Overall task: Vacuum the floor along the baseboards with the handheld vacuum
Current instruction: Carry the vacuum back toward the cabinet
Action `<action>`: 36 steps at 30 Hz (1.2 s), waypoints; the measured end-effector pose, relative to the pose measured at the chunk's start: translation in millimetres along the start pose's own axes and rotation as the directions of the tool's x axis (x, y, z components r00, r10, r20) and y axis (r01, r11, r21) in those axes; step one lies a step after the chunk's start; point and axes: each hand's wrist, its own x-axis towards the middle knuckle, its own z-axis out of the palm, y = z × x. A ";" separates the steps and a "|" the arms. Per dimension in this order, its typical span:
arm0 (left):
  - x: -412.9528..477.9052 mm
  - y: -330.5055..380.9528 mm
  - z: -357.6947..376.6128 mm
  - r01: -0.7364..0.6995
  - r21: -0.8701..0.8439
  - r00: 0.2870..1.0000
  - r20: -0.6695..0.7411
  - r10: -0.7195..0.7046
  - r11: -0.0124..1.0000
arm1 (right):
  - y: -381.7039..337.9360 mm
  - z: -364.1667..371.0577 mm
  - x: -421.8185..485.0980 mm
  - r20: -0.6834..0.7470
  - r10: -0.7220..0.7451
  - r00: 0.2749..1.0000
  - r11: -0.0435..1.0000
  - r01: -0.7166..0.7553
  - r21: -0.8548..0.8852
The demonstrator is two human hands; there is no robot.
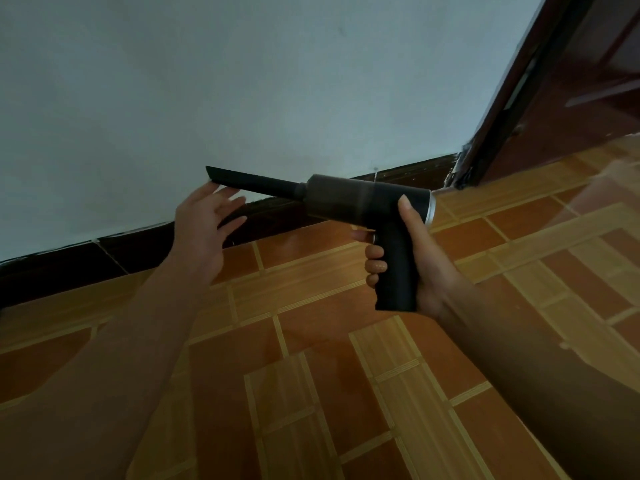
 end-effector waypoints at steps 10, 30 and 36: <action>-3.2 -10.1 -0.6 0.002 0.028 0.999 0.037 -0.003 1.000 | 4.3 -11.4 -4.8 -0.070 0.010 0.997 1.000 -0.012 -0.015; 1.6 -19.2 0.0 0.028 0.075 0.999 0.036 -0.031 0.997 | 9.5 -20.1 3.3 -0.098 0.041 0.994 0.999 -0.039 0.023; 3.6 -9.1 7.2 0.042 0.059 0.999 0.028 -0.043 0.997 | -5.7 -17.2 5.0 -0.083 0.049 0.995 0.999 -0.047 0.027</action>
